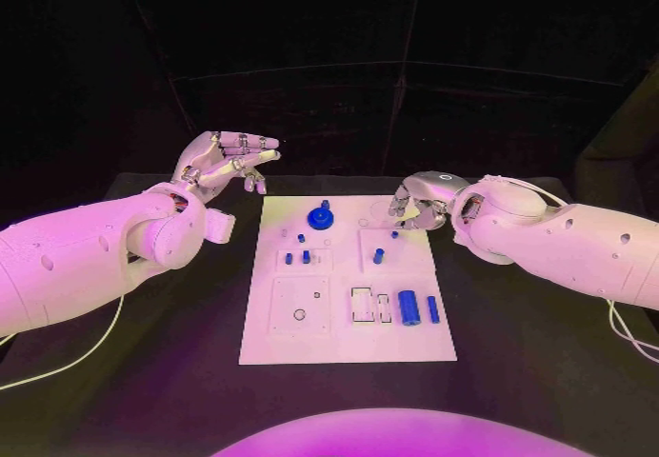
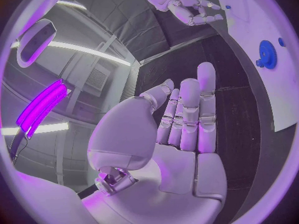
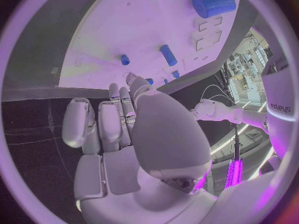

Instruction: Assemble the parts on the task board

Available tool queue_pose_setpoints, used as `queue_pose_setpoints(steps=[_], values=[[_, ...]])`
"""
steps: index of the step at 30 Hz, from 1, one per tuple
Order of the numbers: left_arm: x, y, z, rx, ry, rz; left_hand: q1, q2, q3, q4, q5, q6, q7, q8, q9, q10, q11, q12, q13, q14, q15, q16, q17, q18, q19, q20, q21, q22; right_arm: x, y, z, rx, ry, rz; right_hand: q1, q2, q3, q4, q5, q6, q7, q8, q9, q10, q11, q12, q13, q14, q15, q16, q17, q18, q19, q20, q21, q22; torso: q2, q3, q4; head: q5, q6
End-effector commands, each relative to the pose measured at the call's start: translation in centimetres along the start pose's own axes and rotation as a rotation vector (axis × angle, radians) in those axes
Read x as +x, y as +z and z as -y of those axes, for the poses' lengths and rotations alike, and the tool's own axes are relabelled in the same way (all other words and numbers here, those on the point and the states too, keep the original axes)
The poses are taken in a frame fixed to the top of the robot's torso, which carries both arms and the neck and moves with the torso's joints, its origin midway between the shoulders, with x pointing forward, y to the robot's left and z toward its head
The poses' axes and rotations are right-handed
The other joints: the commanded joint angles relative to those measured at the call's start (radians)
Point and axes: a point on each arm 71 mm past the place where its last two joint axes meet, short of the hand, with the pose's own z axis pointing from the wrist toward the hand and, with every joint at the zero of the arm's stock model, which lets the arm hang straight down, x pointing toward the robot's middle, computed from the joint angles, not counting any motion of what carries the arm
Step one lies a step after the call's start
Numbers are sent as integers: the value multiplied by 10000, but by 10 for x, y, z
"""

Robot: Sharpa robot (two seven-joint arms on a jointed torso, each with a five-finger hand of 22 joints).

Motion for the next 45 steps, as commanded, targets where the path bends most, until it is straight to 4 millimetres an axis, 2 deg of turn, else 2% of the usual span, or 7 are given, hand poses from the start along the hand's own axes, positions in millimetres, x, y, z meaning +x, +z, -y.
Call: queue_pose_setpoints(steps=[1,5,12,16,20,28,45], values=[[-2,-1,3,410,-1210,373,-98,1,-7,-2,45,-21,38,63,-10,-85,16,54,-12,-80,-11,-40,-49,116,-80,14,-63,-28,1,0,-1,87,-893,-164,-6,-153,122,-5,-46,34,25,-93,-12,-7,47,-123,-118,233,-1,43,-20,-10,65,12,42,5,9,8,17,-14,5],[-3,-2,3,409,-1306,381,-126,-16,-15,-14,46,-32,45,84,-9,-131,24,117,-15,-114,-5,-87,-90,119,-100,23,-135,-80,5,0,-2,94,-1003,-425,-56,-231,247,-29,-76,22,39,-195,-12,-82,87,-280,-341,217,28,24,-69,-3,42,40,20,-23,-4,-9,11,-8,-4],[-2,-3,2,363,-1375,345,-153,-114,-55,-75,56,-99,70,96,-15,-236,47,206,-22,-152,12,-141,-147,120,-109,37,-232,-155,11,1,-4,36,-1038,-707,-59,-257,329,-59,-80,-3,33,-256,-14,-91,91,-335,-445,203,32,1,-113,10,5,48,-16,-73,5,7,4,30,-24],[-2,-3,1,329,-1376,352,-154,-115,-56,-76,57,-100,70,97,-15,-239,48,210,-22,-153,12,-143,-149,120,-109,38,-235,-158,15,1,-6,-46,-1019,-843,-44,-237,421,-86,-91,25,44,-274,-6,-50,95,-349,-513,198,36,-4,-127,10,6,53,-16,-71,1,-12,7,43,-54],[-3,-3,0,285,-1346,403,-147,-100,-48,-85,65,-107,71,107,-14,-259,48,240,-23,-160,14,-154,-163,120,-107,41,-258,-176,19,1,-8,-134,-1012,-1023,-13,-222,736,-169,-353,114,62,-325,8,83,103,-392,-705,193,38,2,-143,10,6,59,-18,-67,5,-3,6,50,-74],[-4,-2,-1,180,-1321,450,-88,-58,-3,-133,66,-127,71,127,-13,-306,48,304,-25,-169,12,-174,-193,124,-97,41,-300,-212,22,3,-10,-225,-1006,-1178,0,-223,1168,-286,-461,243,71,-363,22,245,92,-438,-911,195,32,27,-138,9,15,55,-10,-53,4,-8,1,53,-98],[-5,-3,-2,24,-1288,497,-67,-35,22,-168,64,-74,62,195,2,-380,49,375,-32,-187,13,-196,-227,124,-93,42,-351,-255,30,7,-13,-166,-1056,-1505,48,-47,2523,-969,-982,1034,-17,-203,126,1185,-84,-459,-1021,244,-113,206,24,-74,270,-75,262,337,-2,-12,8,57,-193]])
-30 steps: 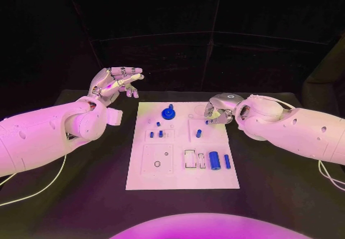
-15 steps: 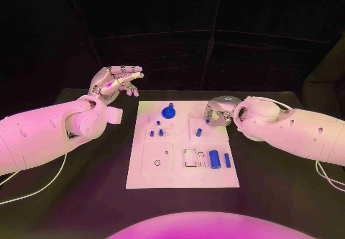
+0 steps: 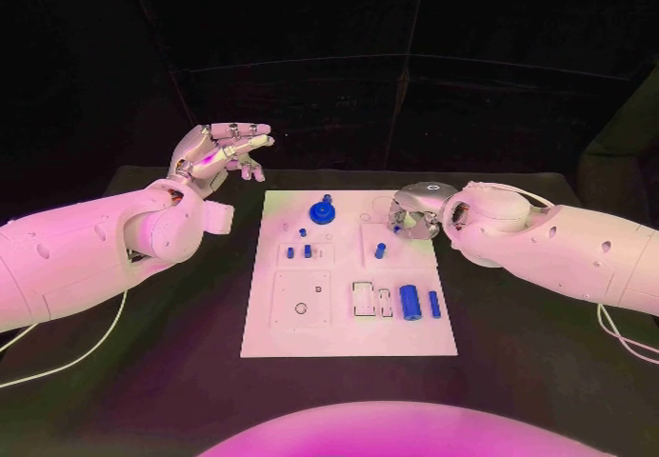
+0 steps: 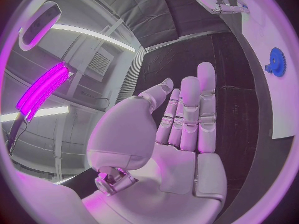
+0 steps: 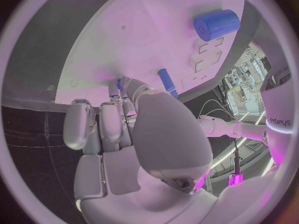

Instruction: Assemble the parts on the task board

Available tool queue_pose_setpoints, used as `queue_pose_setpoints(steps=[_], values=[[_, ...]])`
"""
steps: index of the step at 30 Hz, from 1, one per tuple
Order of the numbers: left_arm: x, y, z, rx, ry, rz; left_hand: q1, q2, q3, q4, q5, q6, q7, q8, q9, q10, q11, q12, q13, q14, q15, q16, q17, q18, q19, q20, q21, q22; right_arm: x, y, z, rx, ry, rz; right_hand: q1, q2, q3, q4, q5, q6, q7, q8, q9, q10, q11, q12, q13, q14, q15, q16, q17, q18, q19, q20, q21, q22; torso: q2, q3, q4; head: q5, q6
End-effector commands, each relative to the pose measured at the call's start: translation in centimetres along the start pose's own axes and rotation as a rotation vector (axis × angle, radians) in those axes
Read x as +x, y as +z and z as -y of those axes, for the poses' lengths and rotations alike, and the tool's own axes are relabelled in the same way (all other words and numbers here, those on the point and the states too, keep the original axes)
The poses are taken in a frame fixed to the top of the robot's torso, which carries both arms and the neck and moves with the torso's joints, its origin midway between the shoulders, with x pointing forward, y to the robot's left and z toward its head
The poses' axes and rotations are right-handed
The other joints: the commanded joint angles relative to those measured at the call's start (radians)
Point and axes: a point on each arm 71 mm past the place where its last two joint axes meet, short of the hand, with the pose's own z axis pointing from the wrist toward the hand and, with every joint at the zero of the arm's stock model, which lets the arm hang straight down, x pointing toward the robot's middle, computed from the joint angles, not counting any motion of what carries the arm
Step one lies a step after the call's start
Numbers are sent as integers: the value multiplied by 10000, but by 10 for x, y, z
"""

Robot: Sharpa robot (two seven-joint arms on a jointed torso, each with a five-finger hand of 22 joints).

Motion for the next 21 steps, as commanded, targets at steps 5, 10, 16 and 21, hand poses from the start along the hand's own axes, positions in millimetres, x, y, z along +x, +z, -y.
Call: queue_pose_setpoints(steps=[5,10,16,21], values=[[-1,0,1,-19,-63,32,51,77,21,-98,63,48,-14,106,15,-105,5,111,-17,-103,-28,-46,-33,134,-69,8,-78,-41,4,1,-2,181,-227,23,-15,170,590,-351,-279,187,13,30,11,253,-5,-171,26,291,-85,95,53,-112,221,-25,189,230,-8,7,3,12,-30],[-2,0,1,-33,-26,86,70,56,25,-137,64,58,-14,133,16,-148,8,144,-23,-129,-27,-58,-49,133,-81,6,-107,-61,1,0,-3,270,-230,460,-102,163,858,-527,-299,247,17,11,11,337,-4,-229,31,293,-83,118,65,-136,287,-27,269,342,-9,7,-11,8,-37],[-4,0,0,-61,-1,121,76,57,28,-150,63,81,-22,158,20,-164,5,165,-26,-139,-28,-62,-57,133,-85,5,-120,-71,-1,-4,-4,304,-181,792,-331,113,1117,-699,-271,313,9,-16,12,429,-16,-304,40,291,-85,131,54,-142,296,-26,305,385,-15,10,-16,-27,-40],[-6,1,0,-94,43,179,73,38,20,-167,62,85,-19,175,20,-189,8,186,-30,-153,-27,-67,-66,132,-91,5,-135,-83,-3,-8,-4,296,-45,977,-435,101,1204,-755,-260,326,12,-34,10,444,-14,-344,40,297,-85,151,71,-169,373,-26,381,502,-13,16,-17,-44,0]])
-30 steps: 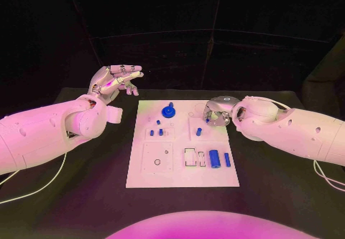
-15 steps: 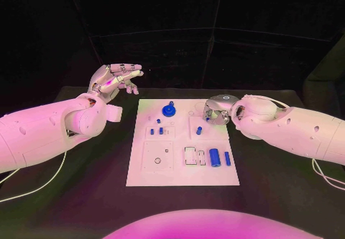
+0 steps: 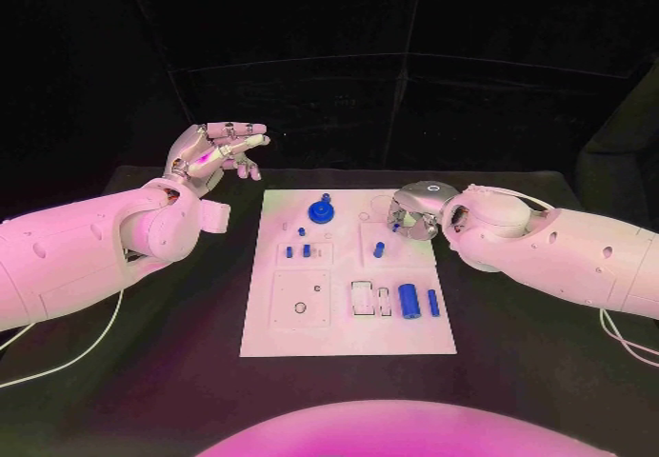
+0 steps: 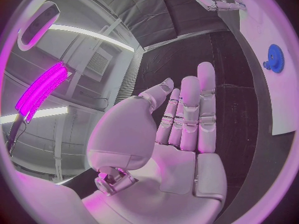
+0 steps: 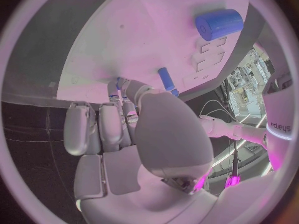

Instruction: Assemble the parts on the task board

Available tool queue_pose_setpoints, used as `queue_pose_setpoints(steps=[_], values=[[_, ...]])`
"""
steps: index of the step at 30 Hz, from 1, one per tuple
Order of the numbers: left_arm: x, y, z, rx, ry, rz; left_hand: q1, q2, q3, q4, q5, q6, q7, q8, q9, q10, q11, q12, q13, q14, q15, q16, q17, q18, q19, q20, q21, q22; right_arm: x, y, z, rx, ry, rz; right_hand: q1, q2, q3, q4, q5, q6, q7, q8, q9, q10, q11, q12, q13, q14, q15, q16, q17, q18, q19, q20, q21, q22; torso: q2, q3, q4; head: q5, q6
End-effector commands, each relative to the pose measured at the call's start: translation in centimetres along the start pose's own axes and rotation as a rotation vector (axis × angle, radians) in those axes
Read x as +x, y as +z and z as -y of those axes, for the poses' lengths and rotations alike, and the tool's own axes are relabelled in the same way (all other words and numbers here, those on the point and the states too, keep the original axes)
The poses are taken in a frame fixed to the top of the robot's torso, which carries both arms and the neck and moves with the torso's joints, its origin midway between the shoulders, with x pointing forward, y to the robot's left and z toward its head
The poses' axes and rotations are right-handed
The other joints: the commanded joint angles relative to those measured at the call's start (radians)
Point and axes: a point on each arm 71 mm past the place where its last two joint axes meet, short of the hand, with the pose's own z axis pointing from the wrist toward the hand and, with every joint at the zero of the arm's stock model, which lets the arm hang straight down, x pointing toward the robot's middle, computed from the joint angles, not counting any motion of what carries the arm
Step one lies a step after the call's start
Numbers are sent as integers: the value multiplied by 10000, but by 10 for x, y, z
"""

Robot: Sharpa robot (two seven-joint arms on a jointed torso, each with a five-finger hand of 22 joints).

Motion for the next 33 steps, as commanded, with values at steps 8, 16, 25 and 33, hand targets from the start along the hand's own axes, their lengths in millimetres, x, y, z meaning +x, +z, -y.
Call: queue_pose_setpoints(steps=[8,16,25,33], values=[[-5,2,-1,-47,32,135,50,14,-12,-51,60,45,23,73,8,-71,14,79,-14,-72,1,-52,-23,134,-97,7,-73,-28,-11,-7,-3,-62,251,1045,-160,-27,149,-78,97,56,1,-54,5,186,-108,-97,10,270,-47,107,59,-180,89,7,70,302,3,8,20,-36,21],[-8,3,-1,-50,97,227,43,6,-19,-52,60,46,23,78,8,-75,14,87,-15,-75,2,-52,-25,134,-99,8,-78,-32,-16,-18,-7,-212,414,1375,-209,-56,175,-114,108,62,2,-62,4,198,-107,-113,13,274,-46,120,69,-183,97,8,81,317,-2,-18,3,-35,23],[-6,3,-1,-44,56,165,43,6,-19,-52,60,46,23,78,8,-75,14,87,-15,-75,2,-52,-25,134,-99,8,-78,-32,-25,-30,-38,-1058,745,1598,-242,-87,202,-160,113,72,0,-67,5,210,-109,-126,16,278,-47,137,86,-190,116,9,103,348,-6,-21,17,1,15],[0,4,-1,-76,-37,24,37,-7,-29,-59,61,46,22,87,7,-82,13,104,-16,-81,3,-53,-30,134,-100,9,-86,-38,-30,-26,-77,-2039,960,1598,-249,-93,212,-175,110,74,0,-69,5,213,-109,-131,17,277,-47,137,84,-190,115,9,104,349,8,-27,53,162,-23]])
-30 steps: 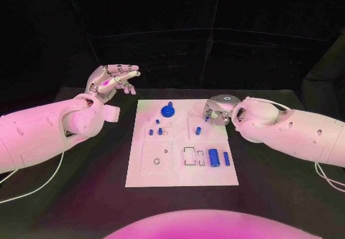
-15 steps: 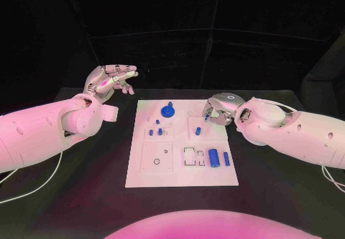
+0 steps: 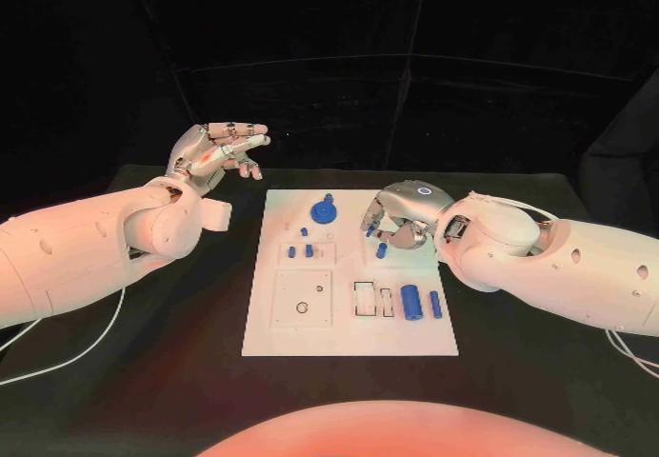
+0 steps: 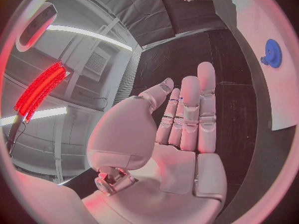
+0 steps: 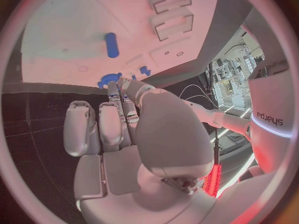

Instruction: Assemble the parts on the task board

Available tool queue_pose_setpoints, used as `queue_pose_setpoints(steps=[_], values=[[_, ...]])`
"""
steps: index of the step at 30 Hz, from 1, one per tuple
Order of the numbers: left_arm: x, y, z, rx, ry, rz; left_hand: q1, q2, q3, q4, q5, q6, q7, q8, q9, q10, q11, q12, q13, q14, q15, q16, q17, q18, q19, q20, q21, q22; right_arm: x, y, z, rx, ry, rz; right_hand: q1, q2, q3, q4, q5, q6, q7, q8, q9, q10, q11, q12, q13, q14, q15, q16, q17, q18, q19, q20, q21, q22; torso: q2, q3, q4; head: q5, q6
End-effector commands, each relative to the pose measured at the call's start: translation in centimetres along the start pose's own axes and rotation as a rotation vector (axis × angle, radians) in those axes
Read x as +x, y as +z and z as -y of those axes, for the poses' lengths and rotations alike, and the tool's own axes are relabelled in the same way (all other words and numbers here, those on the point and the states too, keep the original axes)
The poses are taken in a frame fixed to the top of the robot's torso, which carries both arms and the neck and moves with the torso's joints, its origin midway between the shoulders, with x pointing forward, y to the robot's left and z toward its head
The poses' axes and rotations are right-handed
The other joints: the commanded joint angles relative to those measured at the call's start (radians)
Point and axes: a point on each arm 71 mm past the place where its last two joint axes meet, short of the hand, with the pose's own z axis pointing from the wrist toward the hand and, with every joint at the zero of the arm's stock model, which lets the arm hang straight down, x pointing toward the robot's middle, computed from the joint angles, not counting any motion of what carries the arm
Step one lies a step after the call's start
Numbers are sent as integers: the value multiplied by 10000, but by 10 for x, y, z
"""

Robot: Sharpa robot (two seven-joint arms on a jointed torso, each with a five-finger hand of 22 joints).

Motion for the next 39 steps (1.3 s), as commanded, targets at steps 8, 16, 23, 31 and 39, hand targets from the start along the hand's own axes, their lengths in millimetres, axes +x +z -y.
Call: queue_pose_setpoints(steps=[8,16,23,31,39], values=[[8,3,1,8,-187,-205,14,-40,-31,-41,60,22,29,56,2,-106,20,98,-12,-77,19,-54,-24,135,-75,-14,-65,-29,4,19,-41,-1143,296,-103,-163,-2,61,-25,46,68,11,-80,8,145,-38,-48,9,278,-44,60,5,-191,48,13,60,354,30,3,-20,401,-132],[13,4,0,23,-246,-309,6,-49,-42,-45,61,3,35,55,-2,-123,24,112,-14,-81,21,-53,-28,135,-75,-13,-73,-36,28,26,-57,-1486,429,-762,-191,-8,63,-31,41,62,18,-87,6,140,-33,-59,8,278,-40,64,7,-192,50,15,64,359,19,6,-17,581,-229],[14,5,0,-1,-257,-335,3,-48,-45,-44,61,-2,37,55,-3,-127,26,118,-14,-83,22,-53,-29,134,-76,-12,-76,-38,41,27,-65,-1662,373,-1186,-200,-7,66,-36,34,60,20,-90,5,138,-31,-64,8,278,-38,67,10,-193,50,16,65,361,24,27,-21,718,-338],[15,6,0,-10,-270,-359,0,-49,-47,-44,61,-6,38,56,-4,-132,27,122,-15,-86,24,-53,-30,134,-78,-11,-80,-40,50,27,-69,-1718,333,-1455,-228,-5,70,-51,0,57,26,-97,4,137,-28,-75,10,275,-33,60,-8,-194,52,19,69,367,13,27,-36,792,-397],[16,6,-1,-13,-289,-391,-4,-49,-53,-45,61,-12,40,59,-5,-140,29,132,-15,-92,27,-54,-33,133,-81,-10,-86,-45,55,28,-73,-1810,325,-1563,-228,-5,70,-51,0,57,26,-97,4,137,-28,-75,10,275,-33,60,-8,-194,52,19,69,367,11,21,-38,815,-424]])
